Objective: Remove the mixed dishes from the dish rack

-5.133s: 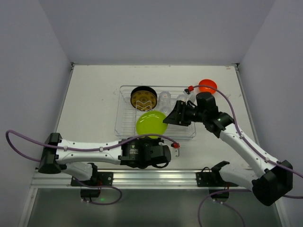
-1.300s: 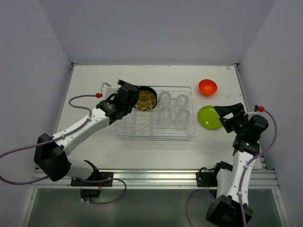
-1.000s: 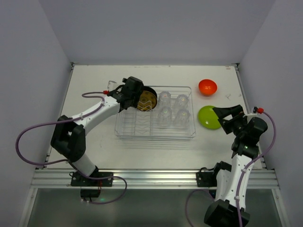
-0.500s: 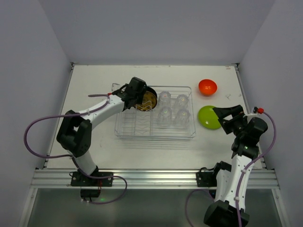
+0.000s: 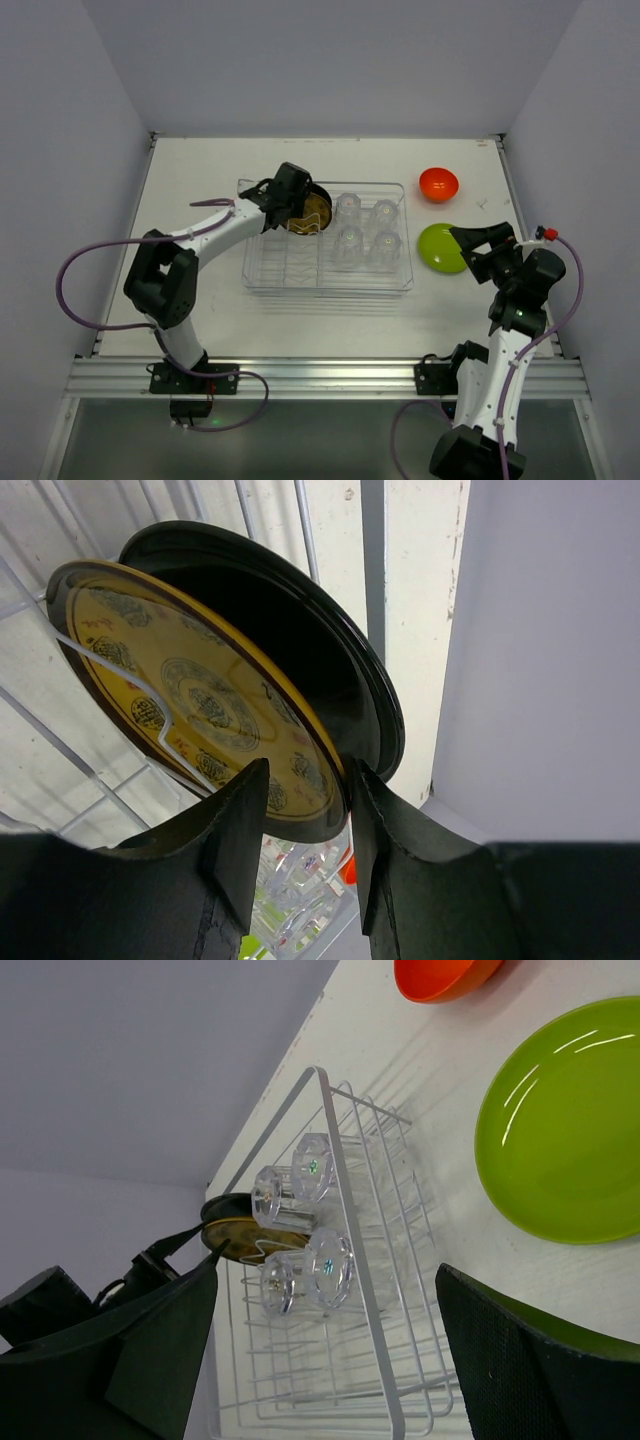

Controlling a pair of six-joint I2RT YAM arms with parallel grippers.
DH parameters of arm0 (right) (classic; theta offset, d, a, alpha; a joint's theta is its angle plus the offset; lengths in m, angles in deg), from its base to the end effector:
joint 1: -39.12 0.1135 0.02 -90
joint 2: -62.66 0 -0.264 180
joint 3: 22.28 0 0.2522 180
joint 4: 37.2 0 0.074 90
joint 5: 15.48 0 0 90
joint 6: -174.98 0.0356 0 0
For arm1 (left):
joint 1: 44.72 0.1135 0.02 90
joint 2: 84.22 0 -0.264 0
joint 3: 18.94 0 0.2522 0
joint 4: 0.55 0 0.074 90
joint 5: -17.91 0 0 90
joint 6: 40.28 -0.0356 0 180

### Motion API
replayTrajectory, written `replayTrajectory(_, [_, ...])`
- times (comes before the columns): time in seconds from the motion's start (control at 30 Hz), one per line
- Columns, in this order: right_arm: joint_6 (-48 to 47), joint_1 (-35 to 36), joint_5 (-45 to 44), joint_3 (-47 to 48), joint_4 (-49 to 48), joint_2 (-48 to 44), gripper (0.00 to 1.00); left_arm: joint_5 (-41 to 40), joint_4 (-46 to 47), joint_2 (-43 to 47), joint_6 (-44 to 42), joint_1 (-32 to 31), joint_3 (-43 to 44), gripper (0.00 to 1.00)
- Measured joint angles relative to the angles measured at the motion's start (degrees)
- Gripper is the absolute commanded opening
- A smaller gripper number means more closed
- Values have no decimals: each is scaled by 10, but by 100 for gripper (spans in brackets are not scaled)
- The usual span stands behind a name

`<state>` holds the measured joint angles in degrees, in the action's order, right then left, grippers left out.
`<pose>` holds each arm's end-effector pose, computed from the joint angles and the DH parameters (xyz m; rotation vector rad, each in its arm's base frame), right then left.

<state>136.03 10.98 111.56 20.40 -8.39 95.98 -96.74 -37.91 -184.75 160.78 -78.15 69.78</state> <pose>0.1378 -0.0494 0.2654 0.8569 1.7366 0.8834 0.3292 -0.1995 0.2410 -1.6821 1.7747 -0.7015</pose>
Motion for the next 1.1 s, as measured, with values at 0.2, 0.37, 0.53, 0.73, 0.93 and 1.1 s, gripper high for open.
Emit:
replayTrajectory(0.2, [1, 0, 0, 0, 0, -8, 91, 2, -45, -16, 14, 0, 36, 39])
replayTrajectory(0.37, [3, 0, -1, 0, 0, -14, 91, 2, -83, -31, 21, 0, 68, 29])
replayTrajectory(0.53, [3, 0, -3, 0, 0, -20, 90, 6, -91, -36, 24, 0, 81, 22])
replayTrajectory(0.73, [3, 0, -5, 0, 0, -30, 90, 15, -66, -29, 28, 0, 65, 1])
replayTrajectory(0.93, [3, 0, -4, 0, 0, -30, 90, 33, -49, 10, 32, -2, 23, 0])
replayTrajectory(1.1, [3, 0, 0, 0, -1, -30, 90, 19, -45, 21, 33, -12, 10, 0])
